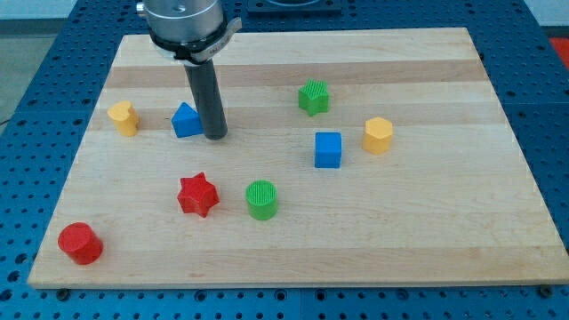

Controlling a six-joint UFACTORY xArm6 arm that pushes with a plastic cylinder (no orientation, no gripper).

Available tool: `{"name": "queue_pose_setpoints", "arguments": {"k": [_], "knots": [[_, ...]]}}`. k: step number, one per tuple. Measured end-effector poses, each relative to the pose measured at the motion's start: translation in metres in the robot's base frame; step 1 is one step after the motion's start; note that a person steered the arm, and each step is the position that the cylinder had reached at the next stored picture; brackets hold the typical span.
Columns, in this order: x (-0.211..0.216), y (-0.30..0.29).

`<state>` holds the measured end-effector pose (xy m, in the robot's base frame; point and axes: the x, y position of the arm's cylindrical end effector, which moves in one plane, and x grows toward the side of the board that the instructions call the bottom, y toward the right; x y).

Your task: Move the green circle downwards

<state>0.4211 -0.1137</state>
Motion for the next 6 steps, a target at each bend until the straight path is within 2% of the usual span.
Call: {"name": "queue_pose_setpoints", "arguments": {"k": [2,4,5,6], "knots": [[-0.003,0.008],[-0.051,0.002],[-0.051,-0.001],[-0.025,0.016]]}}
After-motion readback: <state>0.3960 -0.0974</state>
